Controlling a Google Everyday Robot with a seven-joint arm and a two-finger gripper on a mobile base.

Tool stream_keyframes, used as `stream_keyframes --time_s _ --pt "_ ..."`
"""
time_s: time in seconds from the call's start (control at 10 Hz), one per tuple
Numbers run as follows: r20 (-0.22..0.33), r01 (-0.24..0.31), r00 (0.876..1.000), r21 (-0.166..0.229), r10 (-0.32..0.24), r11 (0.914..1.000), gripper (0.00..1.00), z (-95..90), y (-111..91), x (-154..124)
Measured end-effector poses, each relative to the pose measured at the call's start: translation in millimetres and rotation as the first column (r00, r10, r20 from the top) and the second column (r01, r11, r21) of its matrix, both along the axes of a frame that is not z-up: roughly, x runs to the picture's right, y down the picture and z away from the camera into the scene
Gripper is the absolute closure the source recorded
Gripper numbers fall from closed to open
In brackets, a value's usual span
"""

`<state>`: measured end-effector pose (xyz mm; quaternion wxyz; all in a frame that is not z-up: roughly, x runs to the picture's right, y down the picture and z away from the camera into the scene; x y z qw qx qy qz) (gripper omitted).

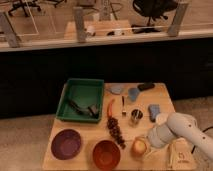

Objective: Place apple in table surface

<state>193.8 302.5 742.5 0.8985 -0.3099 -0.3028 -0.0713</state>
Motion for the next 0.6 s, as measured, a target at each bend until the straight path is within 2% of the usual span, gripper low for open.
stream_keyframes --time_s 0.4,0.6 --pt "-0.023 0.014 1.000 -0.028 -0.014 0.9995 0.20 3.4 -3 -1" --pt "-0.024 0.037 0.999 0.004 -0.037 0.9993 0.20 -8.5 -21 -7"
